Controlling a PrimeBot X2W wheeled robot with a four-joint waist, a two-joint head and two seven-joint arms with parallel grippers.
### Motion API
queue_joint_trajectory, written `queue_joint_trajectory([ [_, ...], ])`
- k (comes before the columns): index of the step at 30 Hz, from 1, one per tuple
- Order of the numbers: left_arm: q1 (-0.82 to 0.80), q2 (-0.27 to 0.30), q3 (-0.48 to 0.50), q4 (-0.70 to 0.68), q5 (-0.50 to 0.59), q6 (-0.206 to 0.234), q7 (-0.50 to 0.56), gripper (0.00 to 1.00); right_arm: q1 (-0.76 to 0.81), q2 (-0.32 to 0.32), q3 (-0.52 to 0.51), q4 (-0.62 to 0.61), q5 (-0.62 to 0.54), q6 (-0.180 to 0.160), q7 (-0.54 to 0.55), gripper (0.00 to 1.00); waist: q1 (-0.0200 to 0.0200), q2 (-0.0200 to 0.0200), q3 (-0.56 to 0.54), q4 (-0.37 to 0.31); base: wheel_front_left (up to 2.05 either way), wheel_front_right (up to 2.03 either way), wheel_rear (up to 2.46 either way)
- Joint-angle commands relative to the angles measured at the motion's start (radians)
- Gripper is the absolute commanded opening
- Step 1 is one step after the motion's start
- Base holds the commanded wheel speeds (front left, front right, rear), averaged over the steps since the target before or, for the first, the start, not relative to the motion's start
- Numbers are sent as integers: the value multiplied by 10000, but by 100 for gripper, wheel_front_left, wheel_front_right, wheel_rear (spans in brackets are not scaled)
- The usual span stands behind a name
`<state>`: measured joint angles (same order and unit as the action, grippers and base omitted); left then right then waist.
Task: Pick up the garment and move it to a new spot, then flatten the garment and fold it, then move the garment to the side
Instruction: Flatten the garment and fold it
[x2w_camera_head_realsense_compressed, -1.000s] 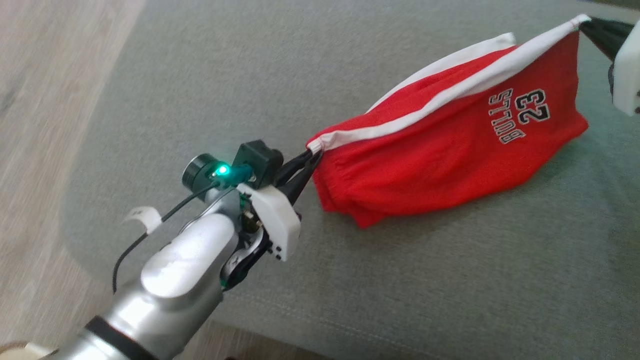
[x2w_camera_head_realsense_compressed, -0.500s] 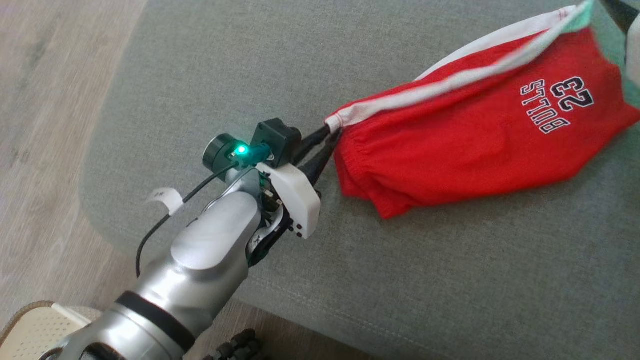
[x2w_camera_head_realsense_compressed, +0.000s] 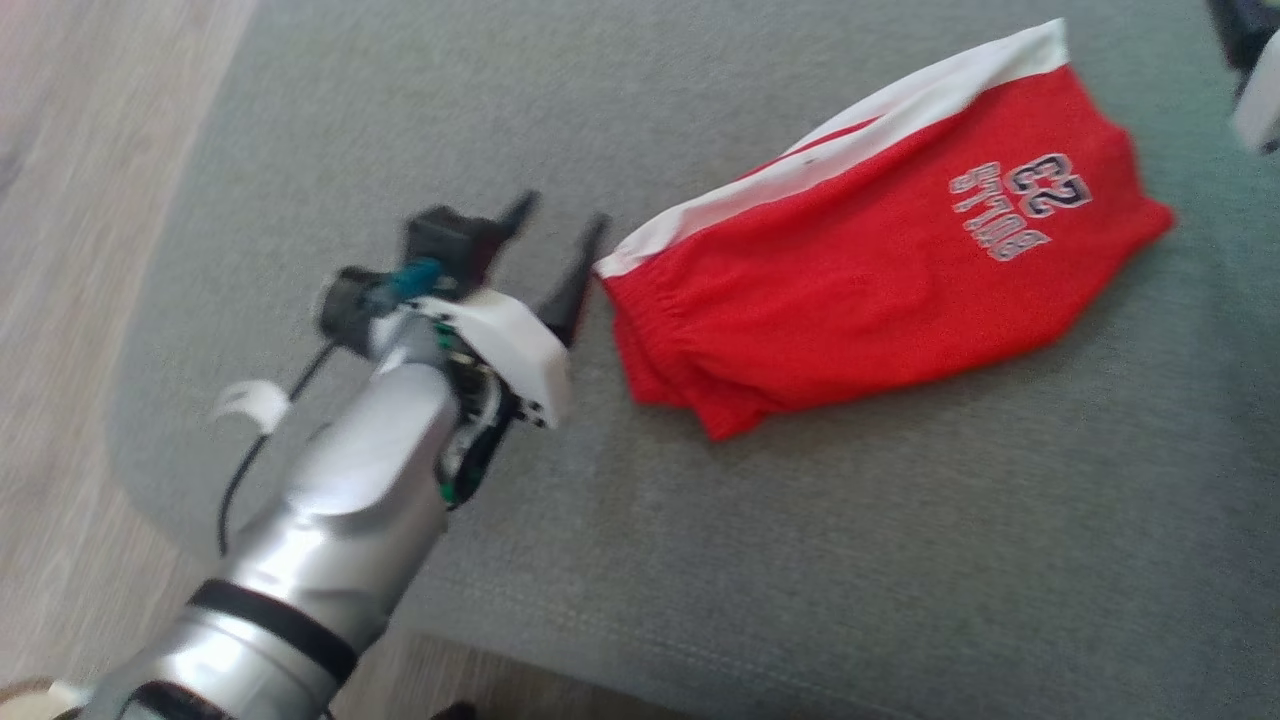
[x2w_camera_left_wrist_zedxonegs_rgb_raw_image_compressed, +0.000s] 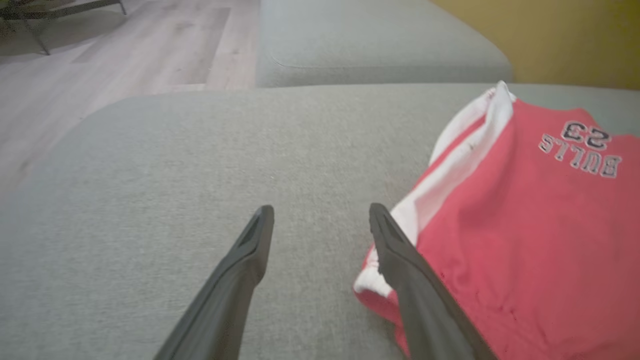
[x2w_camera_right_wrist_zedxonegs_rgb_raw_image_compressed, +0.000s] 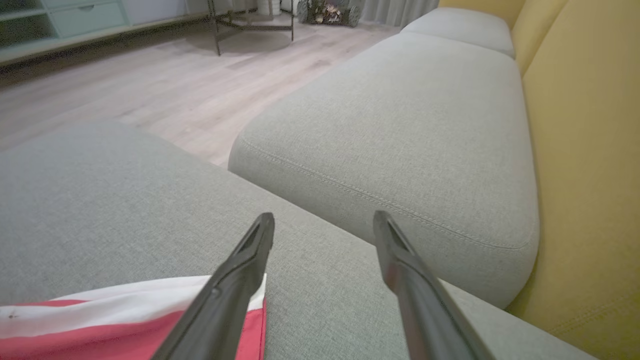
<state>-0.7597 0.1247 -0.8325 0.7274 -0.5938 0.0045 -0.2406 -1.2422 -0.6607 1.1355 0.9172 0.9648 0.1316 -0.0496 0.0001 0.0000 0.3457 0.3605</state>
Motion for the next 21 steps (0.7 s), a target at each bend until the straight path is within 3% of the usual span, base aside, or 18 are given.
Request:
queue_joint_trajectory([
  [1,-77,443,594,-327,-116,173,-154,100,485,162,-150,34,67,-9,-470,100,-1,0,-419,-428,0,0,0],
  [6,669,783,1852,-1429,-232,708,-206,100,1277,749,-648,448,84,-9,-1801,100,-1,0,-1226,-1147,0,0,0],
  [10,1651,1058,2700,-2506,90,1004,-209,100,1863,1153,-1254,440,-324,-9,-2103,100,-1,0,-1896,-1767,0,0,0],
  [15,2989,1159,3410,-3539,461,1111,-210,100,2998,1383,-3129,-755,-1855,-9,-2118,100,-1,0,-2573,-2529,0,0,0],
  [21,4478,967,4128,-4165,724,1232,-211,100,5522,1810,-5883,-2368,-4447,-9,-2120,100,-1,0,-3202,-3213,0,0,0],
])
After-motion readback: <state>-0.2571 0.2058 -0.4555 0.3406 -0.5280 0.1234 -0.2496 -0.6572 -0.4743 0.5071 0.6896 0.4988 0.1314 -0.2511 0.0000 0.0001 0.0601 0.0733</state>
